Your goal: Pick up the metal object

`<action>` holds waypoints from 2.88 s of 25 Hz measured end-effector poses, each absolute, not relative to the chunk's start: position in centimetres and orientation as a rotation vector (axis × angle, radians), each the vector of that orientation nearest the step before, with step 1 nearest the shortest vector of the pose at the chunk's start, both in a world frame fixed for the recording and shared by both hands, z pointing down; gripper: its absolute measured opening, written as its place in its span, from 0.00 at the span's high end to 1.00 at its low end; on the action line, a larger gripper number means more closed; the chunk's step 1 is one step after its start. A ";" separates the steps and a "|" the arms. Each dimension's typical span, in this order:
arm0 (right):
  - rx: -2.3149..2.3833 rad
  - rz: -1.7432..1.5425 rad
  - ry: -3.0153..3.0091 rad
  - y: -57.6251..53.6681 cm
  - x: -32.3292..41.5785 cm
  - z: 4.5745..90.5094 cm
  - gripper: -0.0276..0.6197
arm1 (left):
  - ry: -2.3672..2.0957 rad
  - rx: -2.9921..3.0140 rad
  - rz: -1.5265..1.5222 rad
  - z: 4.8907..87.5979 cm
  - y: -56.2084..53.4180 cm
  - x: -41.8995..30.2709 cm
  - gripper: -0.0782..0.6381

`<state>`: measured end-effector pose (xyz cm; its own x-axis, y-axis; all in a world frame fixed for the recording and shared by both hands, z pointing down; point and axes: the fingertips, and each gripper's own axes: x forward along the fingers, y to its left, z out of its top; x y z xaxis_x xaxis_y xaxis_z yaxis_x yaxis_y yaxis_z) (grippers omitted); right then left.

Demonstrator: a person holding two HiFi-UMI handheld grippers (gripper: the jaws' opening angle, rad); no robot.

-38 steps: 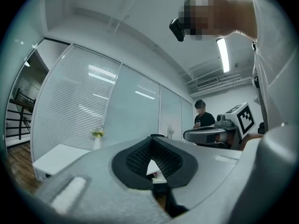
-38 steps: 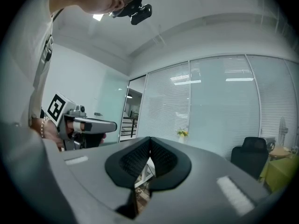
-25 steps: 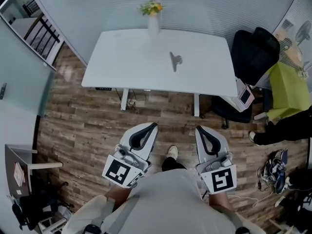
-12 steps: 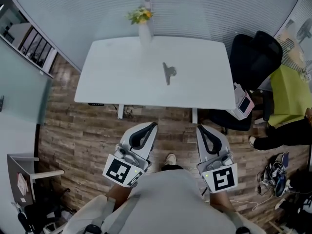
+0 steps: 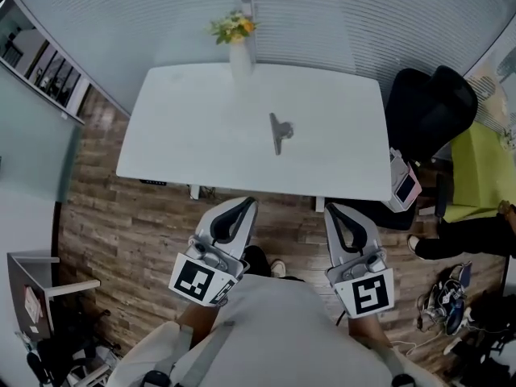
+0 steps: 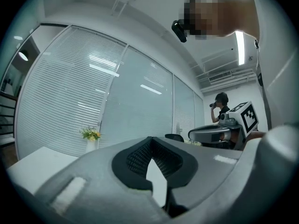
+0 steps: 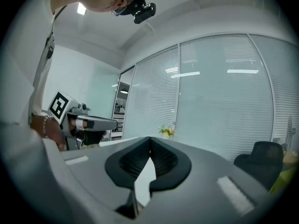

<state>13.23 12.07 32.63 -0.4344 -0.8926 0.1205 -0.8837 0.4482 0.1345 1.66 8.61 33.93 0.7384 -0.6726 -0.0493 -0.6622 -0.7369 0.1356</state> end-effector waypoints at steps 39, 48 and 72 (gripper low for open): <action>1.621 -0.065 -2.478 -20.8 4.1 32.3 0.95 | -0.917 2.864 -0.162 34.5 -24.7 -5.0 0.89; 1.633 -0.056 -2.490 -18.5 7.3 31.7 0.95 | -0.908 2.878 -0.149 33.9 -22.6 -1.8 0.89; 1.555 0.012 -2.461 -17.4 12.0 37.2 0.87 | -0.934 2.885 -0.118 33.7 -19.4 0.5 0.89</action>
